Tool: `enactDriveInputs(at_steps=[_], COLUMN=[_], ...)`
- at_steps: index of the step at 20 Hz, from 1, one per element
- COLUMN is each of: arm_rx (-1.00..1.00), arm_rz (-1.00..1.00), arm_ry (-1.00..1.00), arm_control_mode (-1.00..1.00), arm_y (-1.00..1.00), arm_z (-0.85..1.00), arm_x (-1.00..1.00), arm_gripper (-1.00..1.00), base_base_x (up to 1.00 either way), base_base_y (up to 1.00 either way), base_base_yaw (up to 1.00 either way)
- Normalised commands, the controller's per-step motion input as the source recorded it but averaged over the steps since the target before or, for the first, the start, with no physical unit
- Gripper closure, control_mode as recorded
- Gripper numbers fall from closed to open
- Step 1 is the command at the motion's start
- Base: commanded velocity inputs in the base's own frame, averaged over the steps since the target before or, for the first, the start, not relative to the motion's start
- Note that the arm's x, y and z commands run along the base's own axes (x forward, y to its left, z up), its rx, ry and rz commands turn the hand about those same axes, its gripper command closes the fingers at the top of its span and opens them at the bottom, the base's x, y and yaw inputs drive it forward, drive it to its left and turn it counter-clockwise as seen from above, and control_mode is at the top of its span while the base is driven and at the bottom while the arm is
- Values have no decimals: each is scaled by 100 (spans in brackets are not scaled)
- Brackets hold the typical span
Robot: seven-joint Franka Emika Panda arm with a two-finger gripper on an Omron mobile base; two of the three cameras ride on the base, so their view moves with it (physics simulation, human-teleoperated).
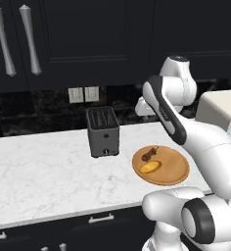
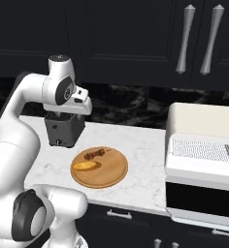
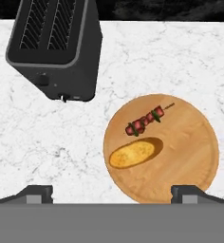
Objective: Pick up the kebab skewer and baguette bread, and place them inside the toaster oven. Close the toaster oven door and start by setting the timer.
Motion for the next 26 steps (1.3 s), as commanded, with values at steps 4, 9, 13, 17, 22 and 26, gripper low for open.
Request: enactDriveInputs(at_steps=[4,9,13,17,22,26], arm_rx=[0,0,0,0,0,0], arm_rz=[0,0,0,0,0,0], arm_ry=[0,0,0,0,0,0], arm_control_mode=[100,100,100,100,100,100], arm_y=[0,0,0,0,0,0], arm_z=[0,0,0,0,0,0], arm_x=[0,0,0,0,0,0], arm_gripper=[-100,-100,-100,-100,-100,-100], base_base_x=[2,4,8,10,6,0], base_base_y=[-56,-56,-52,-43,-13,0], base_base_yaw=[0,0,0,0,0,0])
